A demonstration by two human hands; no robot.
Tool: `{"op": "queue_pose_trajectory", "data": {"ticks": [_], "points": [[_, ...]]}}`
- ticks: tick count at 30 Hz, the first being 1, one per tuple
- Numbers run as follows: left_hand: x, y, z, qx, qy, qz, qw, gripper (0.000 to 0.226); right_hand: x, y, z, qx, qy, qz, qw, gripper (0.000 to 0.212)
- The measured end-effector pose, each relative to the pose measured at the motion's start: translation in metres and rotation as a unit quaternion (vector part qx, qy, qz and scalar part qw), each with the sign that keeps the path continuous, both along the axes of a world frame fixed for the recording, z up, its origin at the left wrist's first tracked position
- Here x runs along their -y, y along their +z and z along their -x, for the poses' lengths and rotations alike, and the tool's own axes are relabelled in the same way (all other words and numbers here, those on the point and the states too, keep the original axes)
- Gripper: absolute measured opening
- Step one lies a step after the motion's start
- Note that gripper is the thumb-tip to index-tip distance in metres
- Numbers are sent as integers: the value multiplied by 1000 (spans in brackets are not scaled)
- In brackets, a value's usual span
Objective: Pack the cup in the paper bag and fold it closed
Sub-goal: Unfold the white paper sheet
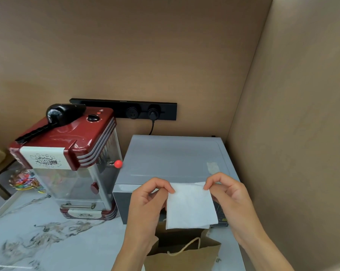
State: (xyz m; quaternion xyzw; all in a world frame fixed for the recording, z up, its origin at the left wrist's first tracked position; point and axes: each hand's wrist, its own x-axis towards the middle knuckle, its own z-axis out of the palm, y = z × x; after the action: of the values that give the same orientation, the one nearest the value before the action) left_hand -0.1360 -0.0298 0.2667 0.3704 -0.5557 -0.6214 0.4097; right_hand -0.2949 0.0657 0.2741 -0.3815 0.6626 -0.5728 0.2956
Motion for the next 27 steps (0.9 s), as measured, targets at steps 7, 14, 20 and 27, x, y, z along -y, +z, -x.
{"op": "queue_pose_trajectory", "data": {"ticks": [7,14,20,27], "points": [[-3,-1,0,19,-6,30,999,41,3,2,-7,65,-4,34,997,15],[-4,-1,3,-1,1,31,1000,21,2,2,-4,39,0,26,999,24],[-3,0,4,23,-65,22,997,23,2,-2,-5,22,5,9,1000,18],[-4,-6,7,35,-44,22,998,6,0,-4,-9,23,13,10,1000,54]]}}
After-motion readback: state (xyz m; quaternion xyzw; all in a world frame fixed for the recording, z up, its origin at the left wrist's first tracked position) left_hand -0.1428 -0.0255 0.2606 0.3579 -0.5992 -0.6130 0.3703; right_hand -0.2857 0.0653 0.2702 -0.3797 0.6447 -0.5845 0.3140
